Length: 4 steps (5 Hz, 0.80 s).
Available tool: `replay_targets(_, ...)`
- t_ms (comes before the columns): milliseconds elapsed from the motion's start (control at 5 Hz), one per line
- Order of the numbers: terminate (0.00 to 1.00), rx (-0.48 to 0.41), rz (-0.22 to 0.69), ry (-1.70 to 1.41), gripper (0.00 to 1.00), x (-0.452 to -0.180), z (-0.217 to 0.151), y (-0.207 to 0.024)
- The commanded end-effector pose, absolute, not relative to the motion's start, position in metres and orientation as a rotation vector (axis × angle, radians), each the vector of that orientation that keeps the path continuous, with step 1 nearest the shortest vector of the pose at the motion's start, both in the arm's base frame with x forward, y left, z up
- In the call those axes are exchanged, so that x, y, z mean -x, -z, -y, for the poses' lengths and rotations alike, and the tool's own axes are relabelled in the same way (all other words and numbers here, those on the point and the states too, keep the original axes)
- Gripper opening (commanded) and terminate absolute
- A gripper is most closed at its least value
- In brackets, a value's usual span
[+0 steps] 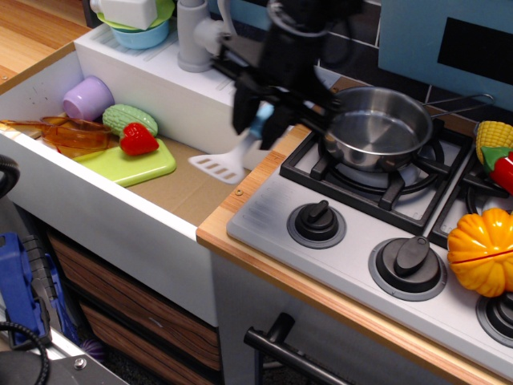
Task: Put spatula in pan
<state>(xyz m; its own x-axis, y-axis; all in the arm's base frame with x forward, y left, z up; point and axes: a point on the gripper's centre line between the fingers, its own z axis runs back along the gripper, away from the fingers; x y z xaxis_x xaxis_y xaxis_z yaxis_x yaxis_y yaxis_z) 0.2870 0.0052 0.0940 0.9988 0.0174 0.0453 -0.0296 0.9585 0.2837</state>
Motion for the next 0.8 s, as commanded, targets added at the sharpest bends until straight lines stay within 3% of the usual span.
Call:
replay_targets(0,0.00,-0.248,0.186,0.033,0.00,-0.315,0.012,-0.132)
replay_targets(400,0.00,-0.216,0.280,0.079,0.00,-0.356,0.030,-0.134)
replay_targets(600,1.00,-0.186,0.312,0.102,0.00,-0.376,0.034,-0.129)
